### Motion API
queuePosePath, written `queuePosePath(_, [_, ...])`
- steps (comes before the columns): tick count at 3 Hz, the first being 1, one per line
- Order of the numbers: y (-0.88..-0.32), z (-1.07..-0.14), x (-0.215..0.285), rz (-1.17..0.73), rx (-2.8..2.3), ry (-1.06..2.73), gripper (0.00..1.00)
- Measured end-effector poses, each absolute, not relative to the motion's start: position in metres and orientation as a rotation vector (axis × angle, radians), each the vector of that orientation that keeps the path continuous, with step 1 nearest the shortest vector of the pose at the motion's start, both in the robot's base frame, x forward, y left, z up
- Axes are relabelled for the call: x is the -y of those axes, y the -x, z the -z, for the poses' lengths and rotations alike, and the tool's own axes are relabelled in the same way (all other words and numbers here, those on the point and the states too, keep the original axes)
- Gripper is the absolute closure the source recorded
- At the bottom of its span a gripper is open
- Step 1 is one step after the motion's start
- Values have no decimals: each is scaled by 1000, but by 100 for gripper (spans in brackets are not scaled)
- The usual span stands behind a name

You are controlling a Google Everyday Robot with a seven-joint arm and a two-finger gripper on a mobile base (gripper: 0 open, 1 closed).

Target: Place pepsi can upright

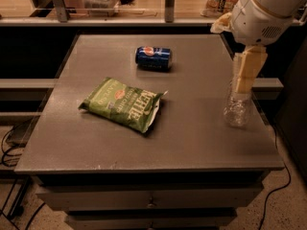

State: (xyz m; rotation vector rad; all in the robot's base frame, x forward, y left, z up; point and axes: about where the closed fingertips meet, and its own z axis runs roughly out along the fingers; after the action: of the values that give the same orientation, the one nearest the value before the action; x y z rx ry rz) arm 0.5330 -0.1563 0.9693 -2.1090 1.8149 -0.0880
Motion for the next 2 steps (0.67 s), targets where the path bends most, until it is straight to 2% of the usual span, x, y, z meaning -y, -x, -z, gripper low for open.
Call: queuePosePath(2, [-581,-958,118,185,-1779,2182,0])
